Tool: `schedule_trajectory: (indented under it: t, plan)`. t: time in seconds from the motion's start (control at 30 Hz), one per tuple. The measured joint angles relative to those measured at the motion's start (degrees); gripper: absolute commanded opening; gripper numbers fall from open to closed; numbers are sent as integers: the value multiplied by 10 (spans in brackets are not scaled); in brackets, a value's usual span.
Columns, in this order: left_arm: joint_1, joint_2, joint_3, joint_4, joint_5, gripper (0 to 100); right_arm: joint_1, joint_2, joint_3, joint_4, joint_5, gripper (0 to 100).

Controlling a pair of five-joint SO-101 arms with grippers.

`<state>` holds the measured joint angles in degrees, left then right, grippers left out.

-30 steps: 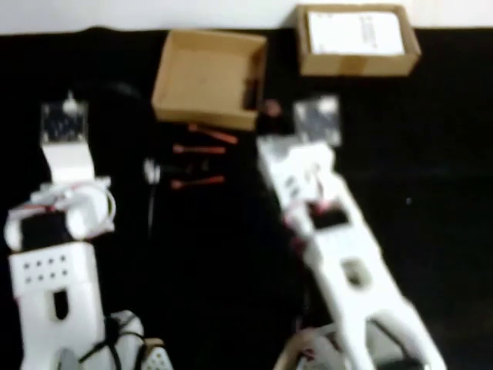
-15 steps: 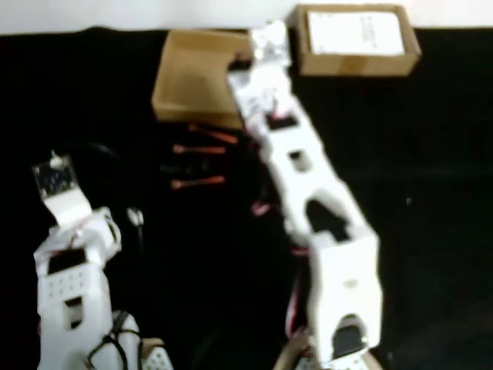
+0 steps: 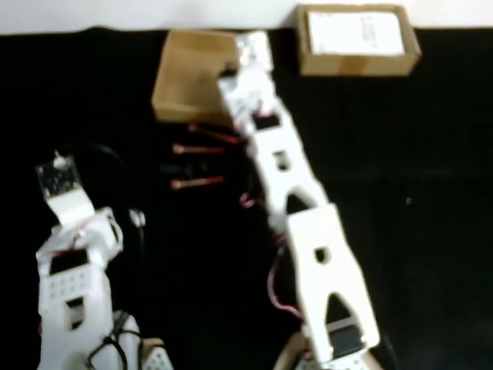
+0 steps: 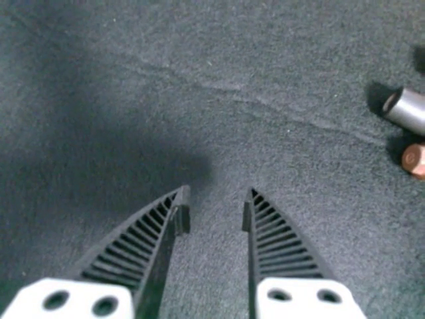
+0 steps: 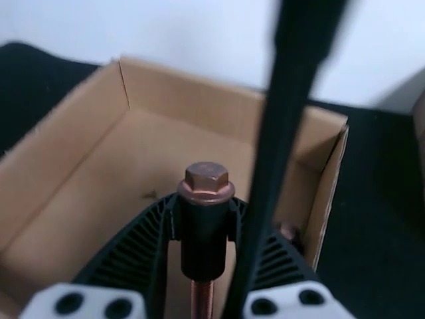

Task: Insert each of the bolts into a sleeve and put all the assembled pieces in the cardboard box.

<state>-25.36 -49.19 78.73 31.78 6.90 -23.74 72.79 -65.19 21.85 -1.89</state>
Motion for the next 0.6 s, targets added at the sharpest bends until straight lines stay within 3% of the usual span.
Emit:
schedule_trajectory:
  t: [0.4,0.6]
  plan:
    - [0,0,0,0,0,149,0,59,-48,32,-2,18]
    - [0,0,0,0,0,149,-3,60,-69,88,-1,197]
